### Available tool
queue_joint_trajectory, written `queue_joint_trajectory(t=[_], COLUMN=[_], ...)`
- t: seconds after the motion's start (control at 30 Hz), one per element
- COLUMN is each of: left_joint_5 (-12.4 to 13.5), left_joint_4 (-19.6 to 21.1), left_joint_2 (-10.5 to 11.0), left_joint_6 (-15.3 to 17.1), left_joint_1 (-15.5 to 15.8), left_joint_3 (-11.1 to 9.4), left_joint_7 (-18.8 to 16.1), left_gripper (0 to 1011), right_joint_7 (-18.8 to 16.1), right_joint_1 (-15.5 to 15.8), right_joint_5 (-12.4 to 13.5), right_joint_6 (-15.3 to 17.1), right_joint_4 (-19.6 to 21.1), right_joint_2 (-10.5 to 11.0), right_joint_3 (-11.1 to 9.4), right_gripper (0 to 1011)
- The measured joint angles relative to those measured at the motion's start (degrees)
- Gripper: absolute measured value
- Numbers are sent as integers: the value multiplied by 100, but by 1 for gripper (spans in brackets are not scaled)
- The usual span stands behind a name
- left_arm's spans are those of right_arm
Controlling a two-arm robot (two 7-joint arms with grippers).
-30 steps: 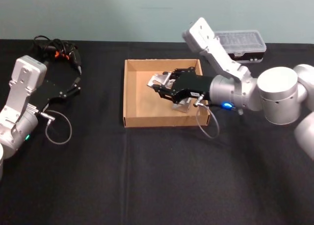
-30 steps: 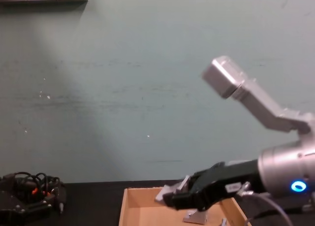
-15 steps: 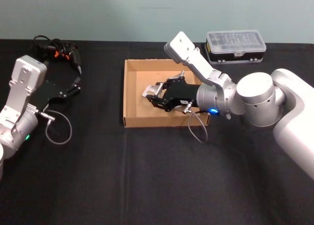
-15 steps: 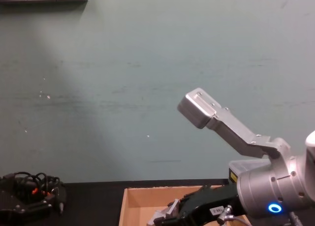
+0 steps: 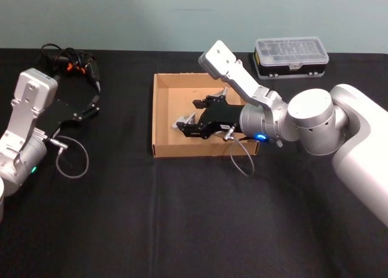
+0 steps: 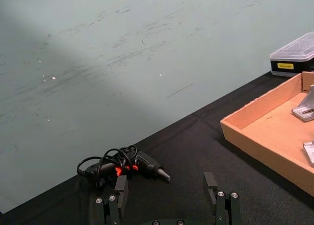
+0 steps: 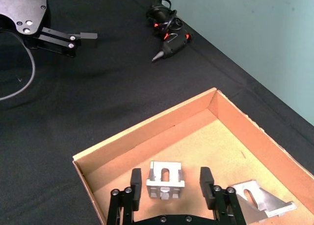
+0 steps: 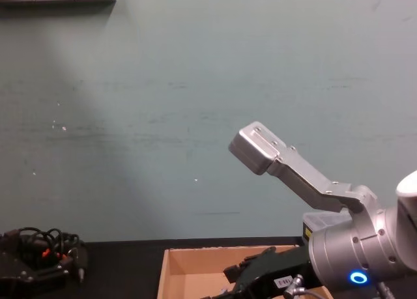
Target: Use one hand to pick up the angle iron from the table and place it into the box.
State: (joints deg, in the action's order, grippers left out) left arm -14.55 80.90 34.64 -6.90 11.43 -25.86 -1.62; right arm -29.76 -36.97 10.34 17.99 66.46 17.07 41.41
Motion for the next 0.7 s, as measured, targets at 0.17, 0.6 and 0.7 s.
queue_joint_trajectory(t=[0.17,0.6,0.7], left_joint_5=[0,0,0], left_joint_4=[0,0,0], left_joint_2=[0,0,0], left_joint_6=[0,0,0], left_joint_1=[0,0,0], left_joint_3=[0,0,0], left_joint_7=[0,0,0], left_gripper=[1000,1000,1000], right_joint_7=[-16,138,293], right_joint_1=[50,343,532], right_joint_5=[-50,-41,33], right_joint_6=[20,60,91], right_joint_4=[35,531,847], right_joint_2=[-7,62,129], right_joint_3=[-75,-524,-757], right_gripper=[883,1003,1002])
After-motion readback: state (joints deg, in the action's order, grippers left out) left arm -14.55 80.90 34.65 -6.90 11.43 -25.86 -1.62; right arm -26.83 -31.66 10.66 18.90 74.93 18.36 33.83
